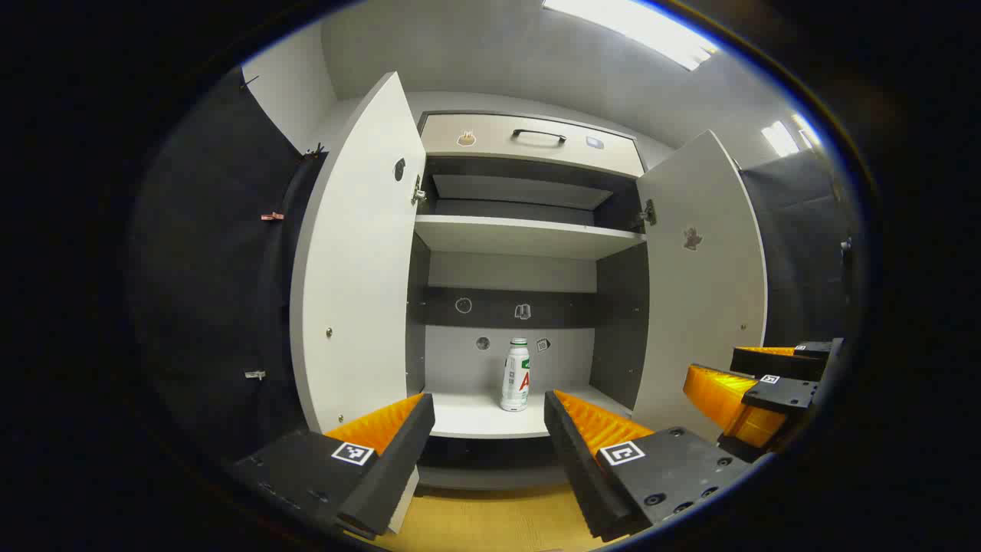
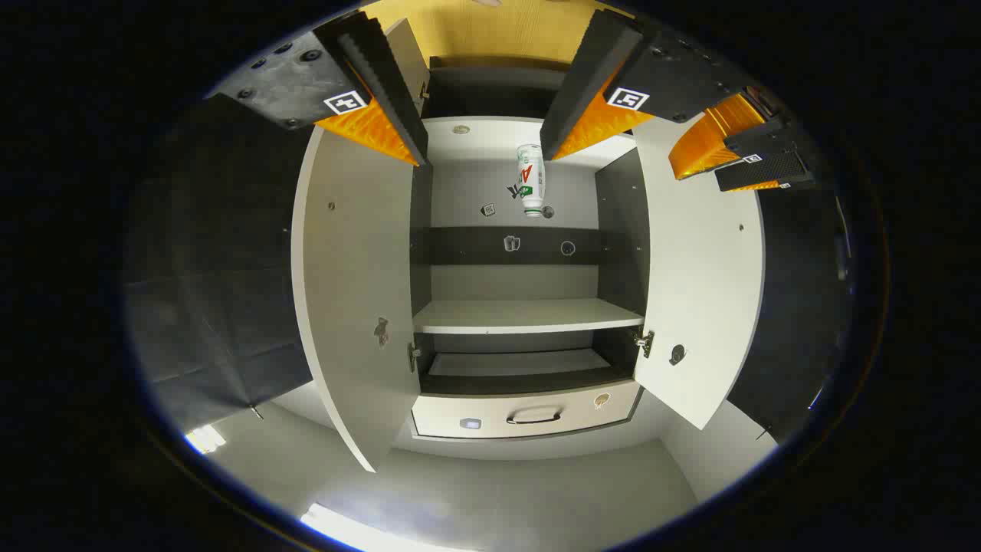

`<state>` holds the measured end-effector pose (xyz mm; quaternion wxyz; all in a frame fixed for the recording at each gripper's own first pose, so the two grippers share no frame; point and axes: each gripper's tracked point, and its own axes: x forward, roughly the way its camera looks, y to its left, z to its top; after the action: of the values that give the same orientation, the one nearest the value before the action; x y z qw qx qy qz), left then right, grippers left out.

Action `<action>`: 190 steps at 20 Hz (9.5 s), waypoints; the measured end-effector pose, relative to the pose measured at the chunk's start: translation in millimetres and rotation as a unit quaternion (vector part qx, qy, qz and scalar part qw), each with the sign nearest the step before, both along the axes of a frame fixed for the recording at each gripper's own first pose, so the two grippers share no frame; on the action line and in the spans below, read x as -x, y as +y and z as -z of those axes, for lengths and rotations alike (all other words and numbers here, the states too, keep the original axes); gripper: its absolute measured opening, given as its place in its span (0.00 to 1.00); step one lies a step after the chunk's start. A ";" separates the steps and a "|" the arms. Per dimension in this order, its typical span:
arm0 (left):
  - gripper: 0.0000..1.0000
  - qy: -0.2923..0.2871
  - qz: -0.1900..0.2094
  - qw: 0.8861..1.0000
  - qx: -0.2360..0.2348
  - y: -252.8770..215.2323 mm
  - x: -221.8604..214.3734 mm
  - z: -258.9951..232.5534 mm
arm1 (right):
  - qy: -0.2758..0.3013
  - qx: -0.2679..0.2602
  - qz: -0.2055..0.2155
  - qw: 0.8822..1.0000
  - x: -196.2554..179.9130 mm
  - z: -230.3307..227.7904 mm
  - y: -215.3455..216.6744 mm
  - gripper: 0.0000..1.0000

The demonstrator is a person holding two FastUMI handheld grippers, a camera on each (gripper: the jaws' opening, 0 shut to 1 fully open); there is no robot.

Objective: Grasp the bottle in the cabinet with the left hand and place it on the coaster, then close the right door with the right hand and the left door with the left hand.

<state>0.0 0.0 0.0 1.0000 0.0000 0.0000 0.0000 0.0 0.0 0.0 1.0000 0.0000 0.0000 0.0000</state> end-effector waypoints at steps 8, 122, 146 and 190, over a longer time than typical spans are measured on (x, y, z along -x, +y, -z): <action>0.92 0.001 -0.009 1.000 0.001 6.4 -2.8 1.1 | -0.001 0.003 -0.006 1.000 -0.9 0.0 4.6 0.97; 0.73 0.088 0.097 0.990 -0.048 -87.3 47.3 275.1 | 0.088 0.075 -0.011 0.993 -10.3 157.4 -42.9 0.98; 0.73 0.062 0.037 0.997 -0.028 -81.1 70.8 412.4 | 0.098 0.079 -0.073 0.989 44.9 269.7 -38.0 0.97; 0.86 0.024 0.022 0.999 -0.009 31.9 71.1 41.4 | 0.028 0.023 0.072 0.997 66.4 49.3 -101.4 0.96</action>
<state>-71.1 31.9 -41.4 0.9994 0.0094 0.0243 -0.0222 -66.4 -101.4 -49.3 0.9968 -0.0231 0.0277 -0.0720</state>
